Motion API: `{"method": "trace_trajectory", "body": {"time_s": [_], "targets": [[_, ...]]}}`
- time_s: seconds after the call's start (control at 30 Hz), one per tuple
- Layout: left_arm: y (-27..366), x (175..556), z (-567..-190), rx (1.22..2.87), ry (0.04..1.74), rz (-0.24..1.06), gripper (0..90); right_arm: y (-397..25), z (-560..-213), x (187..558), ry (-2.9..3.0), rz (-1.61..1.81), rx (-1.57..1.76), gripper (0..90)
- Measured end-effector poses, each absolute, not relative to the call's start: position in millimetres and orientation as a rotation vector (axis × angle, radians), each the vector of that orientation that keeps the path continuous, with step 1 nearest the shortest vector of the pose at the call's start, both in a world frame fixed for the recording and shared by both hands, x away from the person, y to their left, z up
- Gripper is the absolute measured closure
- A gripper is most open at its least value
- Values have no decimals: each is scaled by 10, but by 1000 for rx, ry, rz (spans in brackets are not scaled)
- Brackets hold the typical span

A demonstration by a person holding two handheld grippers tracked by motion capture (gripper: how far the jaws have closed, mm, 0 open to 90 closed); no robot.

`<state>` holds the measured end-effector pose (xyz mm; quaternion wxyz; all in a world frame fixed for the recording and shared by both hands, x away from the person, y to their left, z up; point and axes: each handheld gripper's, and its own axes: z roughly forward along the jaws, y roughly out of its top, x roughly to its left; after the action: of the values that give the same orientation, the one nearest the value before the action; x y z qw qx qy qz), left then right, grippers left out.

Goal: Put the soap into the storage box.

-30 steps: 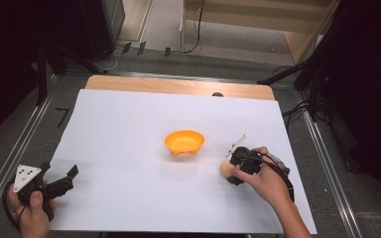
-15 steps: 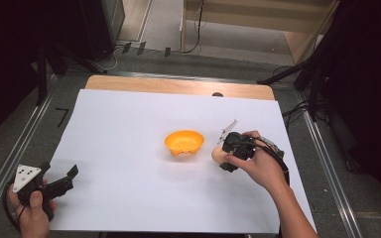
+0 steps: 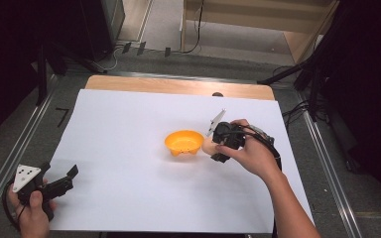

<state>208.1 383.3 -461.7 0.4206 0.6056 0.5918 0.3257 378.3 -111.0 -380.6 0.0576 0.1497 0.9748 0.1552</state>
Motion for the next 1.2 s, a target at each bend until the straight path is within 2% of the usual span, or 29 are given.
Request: {"method": "trace_trajectory", "body": {"time_s": [0.4, 1.2], "targets": [[3837, 2081, -4618, 1515, 1480, 813, 73, -808, -3682, 3940, 2956, 498, 300, 333], [3836, 2079, -4618, 1515, 1479, 813, 73, -301, -3791, 4175, 3003, 493, 125, 332]]}}
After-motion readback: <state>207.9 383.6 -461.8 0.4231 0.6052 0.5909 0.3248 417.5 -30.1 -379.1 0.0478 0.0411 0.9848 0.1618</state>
